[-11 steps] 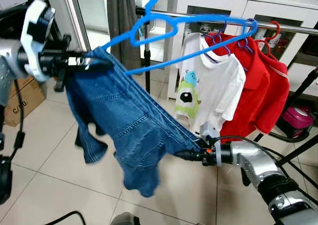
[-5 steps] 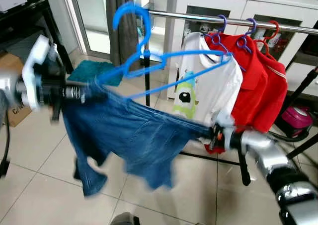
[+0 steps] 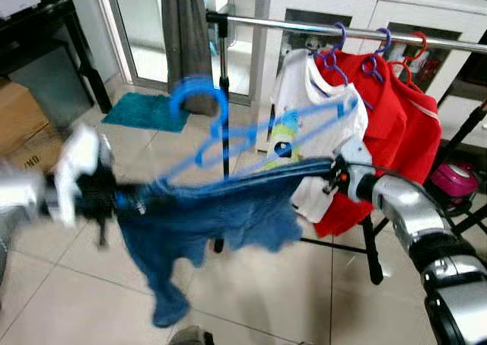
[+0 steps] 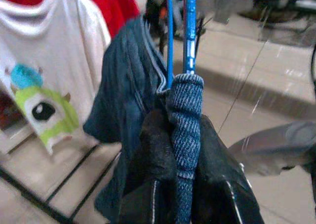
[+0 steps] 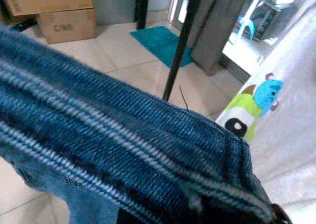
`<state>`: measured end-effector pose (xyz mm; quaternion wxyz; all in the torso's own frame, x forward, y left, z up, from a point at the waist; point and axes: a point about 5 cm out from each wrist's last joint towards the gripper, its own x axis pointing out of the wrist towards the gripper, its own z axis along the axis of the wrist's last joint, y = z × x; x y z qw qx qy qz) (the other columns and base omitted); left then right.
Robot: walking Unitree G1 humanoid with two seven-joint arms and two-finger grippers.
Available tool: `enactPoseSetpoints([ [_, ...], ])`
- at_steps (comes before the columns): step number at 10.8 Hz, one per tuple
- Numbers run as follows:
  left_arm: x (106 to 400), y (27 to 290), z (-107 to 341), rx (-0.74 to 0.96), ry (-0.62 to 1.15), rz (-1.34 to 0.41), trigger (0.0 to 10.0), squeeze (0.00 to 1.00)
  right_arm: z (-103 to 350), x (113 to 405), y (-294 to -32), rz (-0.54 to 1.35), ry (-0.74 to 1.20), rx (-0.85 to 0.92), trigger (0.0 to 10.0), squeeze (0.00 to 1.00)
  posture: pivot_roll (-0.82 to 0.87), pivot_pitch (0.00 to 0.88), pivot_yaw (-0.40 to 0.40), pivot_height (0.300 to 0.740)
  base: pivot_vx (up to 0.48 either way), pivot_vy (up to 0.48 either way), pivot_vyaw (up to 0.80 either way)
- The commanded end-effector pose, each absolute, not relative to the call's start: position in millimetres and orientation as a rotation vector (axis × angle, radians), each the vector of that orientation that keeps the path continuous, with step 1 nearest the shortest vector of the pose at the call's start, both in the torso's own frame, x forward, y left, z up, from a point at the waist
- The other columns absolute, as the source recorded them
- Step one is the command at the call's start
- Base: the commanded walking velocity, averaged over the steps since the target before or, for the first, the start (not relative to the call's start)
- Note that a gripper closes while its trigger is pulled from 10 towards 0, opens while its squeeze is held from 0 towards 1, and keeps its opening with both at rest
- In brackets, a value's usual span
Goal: Hang hanger
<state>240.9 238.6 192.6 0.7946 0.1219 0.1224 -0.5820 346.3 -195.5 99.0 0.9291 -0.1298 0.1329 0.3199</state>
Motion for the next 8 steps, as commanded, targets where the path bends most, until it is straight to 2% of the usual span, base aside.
enactPoseSetpoints([
  [1,237.3,256.4,190.6,0.36,0.331,-1.166,0.0,0.0,106.8,348.0,-241.7,0.411,0.287,-0.241,0.0,0.0,0.04,0.0,-0.021,0.74,0.0,0.0,0.0],
  [3,229.4,270.3,170.5,0.446,0.416,-1.089,0.0,0.0,119.1,355.1,-240.9,0.394,0.243,-0.254,0.0,0.0,0.04,0.0,-0.023,0.74,0.0,0.0,0.0],
  [5,222.4,272.9,156.4,0.486,0.442,-1.075,0.0,0.0,128.4,360.3,-242.7,0.368,0.22,-0.264,0.0,0.0,0.04,0.0,-0.022,0.74,0.0,0.0,0.0],
  [8,218.0,286.1,128.7,0.6,0.633,-1.005,0.0,0.0,150.2,369.6,-229.2,0.411,0.124,-0.259,0.0,0.0,0.03,0.0,-0.011,0.74,0.0,0.0,0.0],
])
